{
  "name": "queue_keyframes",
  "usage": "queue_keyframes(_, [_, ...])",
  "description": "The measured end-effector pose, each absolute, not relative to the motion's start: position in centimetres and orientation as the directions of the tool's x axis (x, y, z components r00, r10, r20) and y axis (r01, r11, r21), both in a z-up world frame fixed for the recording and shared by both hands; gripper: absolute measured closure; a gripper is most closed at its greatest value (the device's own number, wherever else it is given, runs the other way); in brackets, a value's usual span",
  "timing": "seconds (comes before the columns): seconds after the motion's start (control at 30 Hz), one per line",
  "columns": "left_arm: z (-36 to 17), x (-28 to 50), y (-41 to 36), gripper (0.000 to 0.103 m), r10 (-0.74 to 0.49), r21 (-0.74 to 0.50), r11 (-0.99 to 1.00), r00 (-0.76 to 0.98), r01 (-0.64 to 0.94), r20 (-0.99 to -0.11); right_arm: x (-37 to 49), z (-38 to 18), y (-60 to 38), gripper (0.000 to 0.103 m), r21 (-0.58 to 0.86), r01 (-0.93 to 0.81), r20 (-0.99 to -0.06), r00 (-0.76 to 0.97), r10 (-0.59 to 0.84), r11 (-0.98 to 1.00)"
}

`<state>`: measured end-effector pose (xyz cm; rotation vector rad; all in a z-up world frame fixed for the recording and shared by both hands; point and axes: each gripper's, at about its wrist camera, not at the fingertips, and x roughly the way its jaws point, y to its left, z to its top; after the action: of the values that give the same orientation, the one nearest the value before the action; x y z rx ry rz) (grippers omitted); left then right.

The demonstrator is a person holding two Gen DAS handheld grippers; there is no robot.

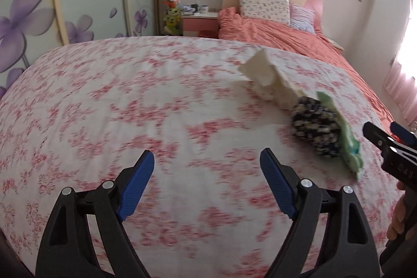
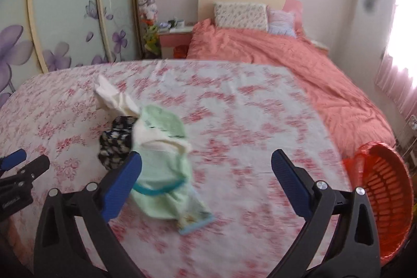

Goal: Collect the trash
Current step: 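Grasp the black floral scrunchie with the left tool while the right tool grasps the mint-green sock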

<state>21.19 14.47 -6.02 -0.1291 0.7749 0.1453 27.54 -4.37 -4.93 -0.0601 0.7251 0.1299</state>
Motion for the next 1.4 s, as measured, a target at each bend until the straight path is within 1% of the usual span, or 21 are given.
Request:
queue_keyframes(0.03, [-6.1,20.9,14.9,0.02,0.083,-0.064,0.982,0.706,-0.18,-0.704,28.2,-5.3,-4.0,0.021,0.019,-0.14,-0.695,0.71,0.114,0.99])
queue_keyframes(0.1, [-6.2,20.7,15.6,0.02,0.088,-0.064,0.981,0.704,-0.186,-0.704,28.9,-6.0,-3.6,0.03,0.077,-0.143,-0.723,0.673,0.154,0.987])
queue_keyframes(0.13, [-6.3,20.7,15.9,0.02,0.088,-0.065,0.98,0.704,-0.187,-0.705,29.0,-6.2,-3.3,0.035,0.088,-0.144,-0.728,0.666,0.162,0.986])
queue_keyframes(0.17, [-6.5,20.8,16.1,0.02,0.087,-0.066,0.98,0.704,-0.188,-0.705,29.1,-6.5,-2.9,0.037,0.086,-0.148,-0.731,0.662,0.164,0.985])
queue_keyframes(0.2, [-6.5,20.8,16.3,0.02,0.087,-0.068,0.979,0.703,-0.19,-0.706,29.2,-6.9,-2.6,0.043,0.085,-0.155,-0.738,0.654,0.166,0.984])
queue_keyframes(0.23, [-6.7,20.8,16.5,0.02,0.087,-0.069,0.979,0.703,-0.19,-0.706,29.3,-7.3,-2.3,0.055,0.087,-0.164,-0.749,0.64,0.173,0.983])
queue_keyframes(0.27, [-6.7,20.9,16.6,0.019,0.086,-0.07,0.979,0.702,-0.19,-0.707,29.4,-7.8,-2.1,0.064,0.097,-0.171,-0.762,0.621,0.184,0.98])
queue_keyframes(0.33, [-6.8,20.9,16.4,0.017,0.086,-0.069,0.98,0.702,-0.189,-0.707,29.3,-8.1,-2.1,0.077,0.104,-0.168,-0.766,0.615,0.186,0.98])
queue_keyframes(0.37, [-6.8,20.9,16.4,0.017,0.082,-0.071,0.98,0.704,-0.185,-0.706,29.1,-8.0,-2.3,0.081,0.116,-0.17,-0.758,0.622,0.197,0.979])
queue_keyframes(0.4, [-6.8,21.0,16.2,0.017,0.075,-0.071,0.982,0.705,-0.176,-0.705,28.9,-7.7,-2.5,0.094,0.126,-0.167,-0.749,0.63,0.204,0.978])
queue_keyframes(0.5, [-6.7,21.2,15.3,0.017,0.052,-0.075,0.986,0.708,-0.148,-0.705,28.3,-6.5,-3.6,0.095,0.146,-0.151,-0.72,0.662,0.21,0.978])
queue_keyframes(0.63, [-6.4,22.0,13.1,0.017,-0.012,-0.101,0.991,0.708,-0.083,-0.707,28.0,-5.5,-5.3,0.096,0.138,-0.12,-0.698,0.692,0.182,0.983])
queue_keyframes(0.83, [-6.1,23.8,9.1,0.017,-0.117,-0.168,0.986,0.709,-0.002,-0.695,28.5,-6.8,-8.7,0.096,0.068,-0.018,-0.728,0.682,0.062,0.998])
queue_keyframes(1.0, [-6.7,26.1,6.0,0.017,-0.133,-0.163,0.986,0.689,0.021,-0.713,28.6,-8.4,-10.8,0.096,0.073,0.015,-0.751,0.659,0.045,0.997])
queue_keyframes(1.1, [-7.7,27.1,4.8,0.017,-0.109,-0.129,0.991,0.668,0.02,-0.736,28.4,-8.8,-11.4,0.096,0.087,0.019,-0.756,0.653,0.053,0.996])
queue_keyframes(1.13, [-8.0,27.5,4.6,0.024,-0.103,-0.121,0.992,0.661,0.019,-0.743,28.4,-8.9,-11.6,0.096,0.09,0.019,-0.757,0.651,0.056,0.996])
queue_keyframes(1.17, [-8.4,27.8,4.6,0.04,-0.101,-0.116,0.993,0.65,0.02,-0.753,28.4,-9.0,-11.6,0.096,0.092,0.019,-0.758,0.65,0.058,0.996])
queue_keyframes(1.23, [-8.7,27.8,5.0,0.06,-0.114,-0.13,0.991,0.632,0.021,-0.767,28.4,-9.2,-11.6,0.095,0.091,0.016,-0.758,0.649,0.059,0.996])
queue_keyframes(1.27, [-8.5,27.5,5.5,0.065,-0.116,-0.134,0.991,0.64,0.02,-0.76,28.3,-9.2,-11.6,0.095,0.091,0.014,-0.757,0.65,0.061,0.996])
queue_keyframes(1.33, [-8.3,26.7,6.6,0.07,-0.121,-0.138,0.99,0.641,0.023,-0.758,28.3,-9.3,-11.5,0.095,0.088,0.012,-0.756,0.651,0.059,0.996])
queue_keyframes(1.4, [-8.2,25.9,7.8,0.07,-0.096,-0.118,0.993,0.645,0.009,-0.758,28.4,-9.5,-11.6,0.095,0.088,0.014,-0.759,0.648,0.058,0.996])
